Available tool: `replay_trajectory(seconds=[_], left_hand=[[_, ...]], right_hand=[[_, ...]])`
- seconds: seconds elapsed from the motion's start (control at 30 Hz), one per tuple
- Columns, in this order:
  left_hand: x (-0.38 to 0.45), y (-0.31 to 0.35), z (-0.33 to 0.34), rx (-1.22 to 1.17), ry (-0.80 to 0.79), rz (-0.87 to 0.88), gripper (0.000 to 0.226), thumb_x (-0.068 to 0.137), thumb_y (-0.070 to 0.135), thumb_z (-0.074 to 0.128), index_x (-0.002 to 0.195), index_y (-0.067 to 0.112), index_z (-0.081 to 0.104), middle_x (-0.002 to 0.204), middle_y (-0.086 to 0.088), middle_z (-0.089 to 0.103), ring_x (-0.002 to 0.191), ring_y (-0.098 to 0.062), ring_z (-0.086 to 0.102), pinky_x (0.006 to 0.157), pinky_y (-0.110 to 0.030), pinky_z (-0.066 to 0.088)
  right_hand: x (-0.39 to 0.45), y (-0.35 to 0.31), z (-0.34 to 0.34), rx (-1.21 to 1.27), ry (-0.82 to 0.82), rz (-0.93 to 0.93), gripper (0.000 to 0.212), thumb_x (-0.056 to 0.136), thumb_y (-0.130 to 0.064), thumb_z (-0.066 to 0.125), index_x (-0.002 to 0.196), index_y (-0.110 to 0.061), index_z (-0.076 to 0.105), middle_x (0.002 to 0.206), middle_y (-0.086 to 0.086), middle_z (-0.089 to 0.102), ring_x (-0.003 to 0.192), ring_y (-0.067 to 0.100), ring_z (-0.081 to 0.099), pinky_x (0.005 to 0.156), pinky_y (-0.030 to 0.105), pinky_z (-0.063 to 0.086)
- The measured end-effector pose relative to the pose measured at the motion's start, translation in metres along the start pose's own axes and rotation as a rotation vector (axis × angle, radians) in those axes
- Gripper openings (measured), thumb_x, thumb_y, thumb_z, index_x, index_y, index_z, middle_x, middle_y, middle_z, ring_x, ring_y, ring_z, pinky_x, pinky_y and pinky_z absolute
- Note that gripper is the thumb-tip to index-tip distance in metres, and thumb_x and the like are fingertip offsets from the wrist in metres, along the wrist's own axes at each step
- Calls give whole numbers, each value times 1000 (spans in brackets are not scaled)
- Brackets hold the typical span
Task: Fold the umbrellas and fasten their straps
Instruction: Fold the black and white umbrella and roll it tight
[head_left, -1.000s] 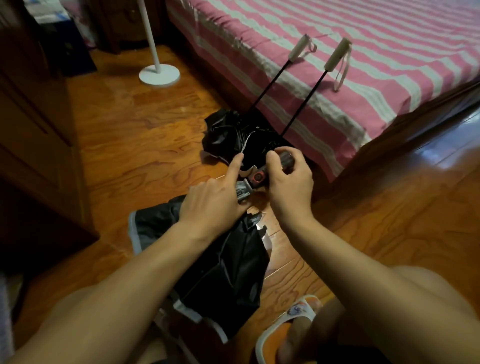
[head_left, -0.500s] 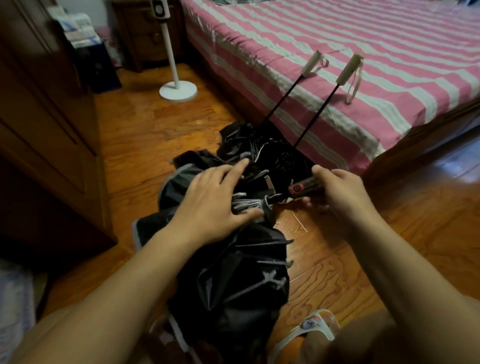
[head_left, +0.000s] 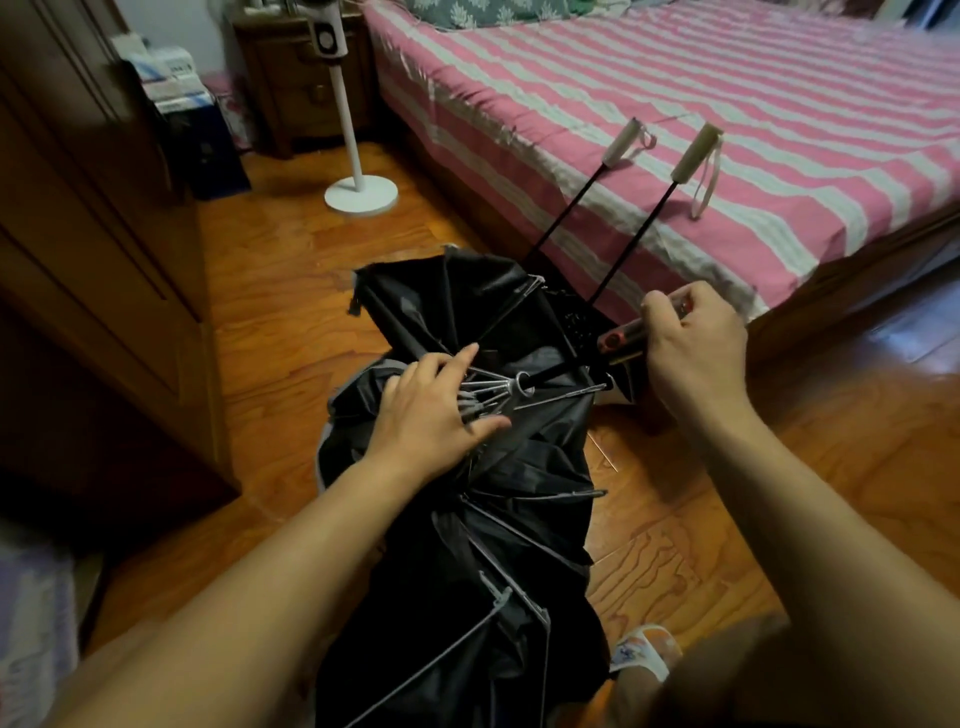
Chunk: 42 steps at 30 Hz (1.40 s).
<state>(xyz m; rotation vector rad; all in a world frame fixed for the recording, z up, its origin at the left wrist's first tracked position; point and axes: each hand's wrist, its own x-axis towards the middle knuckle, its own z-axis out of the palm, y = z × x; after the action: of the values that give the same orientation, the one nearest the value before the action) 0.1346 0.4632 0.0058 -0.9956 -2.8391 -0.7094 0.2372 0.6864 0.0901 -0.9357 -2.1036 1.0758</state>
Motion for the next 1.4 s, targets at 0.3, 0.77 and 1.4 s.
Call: replay_trajectory(seconds=[0.3,0.77,1.4], left_hand=[[6,1,-34,-283,379,104,10,91,22,74,90,14,69,88,5,68,84,-12,62,77,-36,50],[-16,18,-57,-271,296,9,54,89,-14,57,137,9,61,120,2,55,112,-7,50,99,-10,35],[133,120,-394,283,581,-24,63,96,23,61,155,23,40,158,-14,35,145,-35,33,119,-47,28]], right_hand=[[-1,8,-13,136,96,65,24,99,-31,55,88,-10,58,72,-3,59,64,12,62,58,27,46],[-7,3,-91,127,257,-123,27,101,-31,54,83,-10,51,67,-7,48,61,17,43,62,31,26],[43,-220,-234,319,651,-469,33,105,-35,49,111,-4,59,98,4,62,87,18,57,65,8,31]])
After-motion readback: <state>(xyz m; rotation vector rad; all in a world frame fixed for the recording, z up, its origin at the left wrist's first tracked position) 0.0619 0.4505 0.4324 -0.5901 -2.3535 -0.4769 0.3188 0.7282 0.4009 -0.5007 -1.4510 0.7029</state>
